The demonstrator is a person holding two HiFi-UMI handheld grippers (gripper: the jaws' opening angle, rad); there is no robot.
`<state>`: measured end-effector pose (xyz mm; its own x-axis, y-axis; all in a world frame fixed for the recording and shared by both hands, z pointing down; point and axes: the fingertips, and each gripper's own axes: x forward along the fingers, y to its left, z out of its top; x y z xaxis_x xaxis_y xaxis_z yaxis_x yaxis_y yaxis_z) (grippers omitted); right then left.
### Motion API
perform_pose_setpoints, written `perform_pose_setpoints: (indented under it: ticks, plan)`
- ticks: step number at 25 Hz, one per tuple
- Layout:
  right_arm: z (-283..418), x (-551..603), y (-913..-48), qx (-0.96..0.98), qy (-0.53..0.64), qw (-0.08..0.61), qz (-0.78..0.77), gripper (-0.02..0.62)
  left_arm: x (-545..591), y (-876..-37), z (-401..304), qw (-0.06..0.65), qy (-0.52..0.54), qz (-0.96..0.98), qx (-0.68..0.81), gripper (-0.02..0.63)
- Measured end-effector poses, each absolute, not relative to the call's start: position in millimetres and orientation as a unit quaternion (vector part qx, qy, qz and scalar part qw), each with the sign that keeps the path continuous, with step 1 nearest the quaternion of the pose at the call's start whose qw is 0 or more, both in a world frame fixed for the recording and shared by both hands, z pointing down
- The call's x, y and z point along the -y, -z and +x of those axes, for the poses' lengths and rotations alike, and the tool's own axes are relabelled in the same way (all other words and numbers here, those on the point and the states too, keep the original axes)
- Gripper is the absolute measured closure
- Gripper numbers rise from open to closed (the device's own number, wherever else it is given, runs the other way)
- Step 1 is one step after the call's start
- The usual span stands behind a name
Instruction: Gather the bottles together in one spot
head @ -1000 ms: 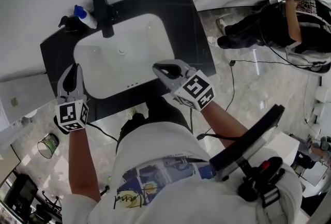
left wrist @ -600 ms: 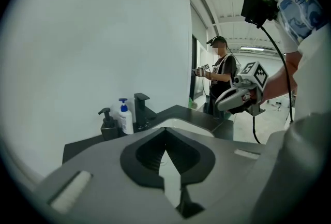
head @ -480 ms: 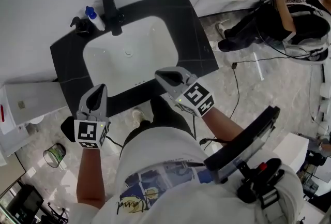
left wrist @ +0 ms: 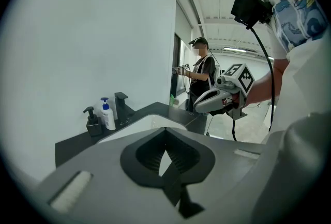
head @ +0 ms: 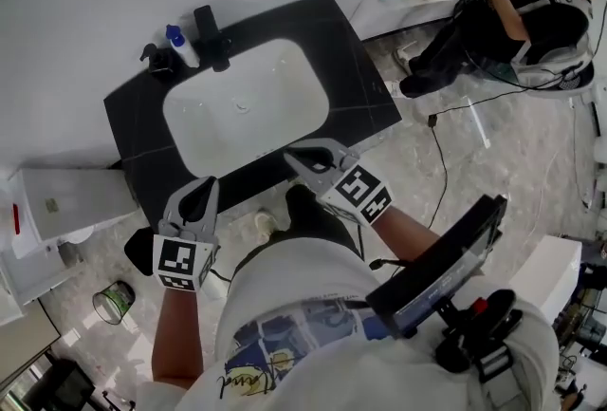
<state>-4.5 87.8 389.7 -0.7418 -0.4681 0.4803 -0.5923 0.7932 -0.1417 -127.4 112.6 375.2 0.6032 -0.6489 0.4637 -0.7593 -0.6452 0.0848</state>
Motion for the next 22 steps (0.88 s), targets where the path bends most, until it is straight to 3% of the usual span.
perform_pose_setpoints:
  ticks: [22]
  plan:
    - [-18, -142, -370, 0.922, -0.127, 0.219, 0.293, 0.594, -167, -354, -119, 0.151, -0.175, 0.901, 0.367, 0.604]
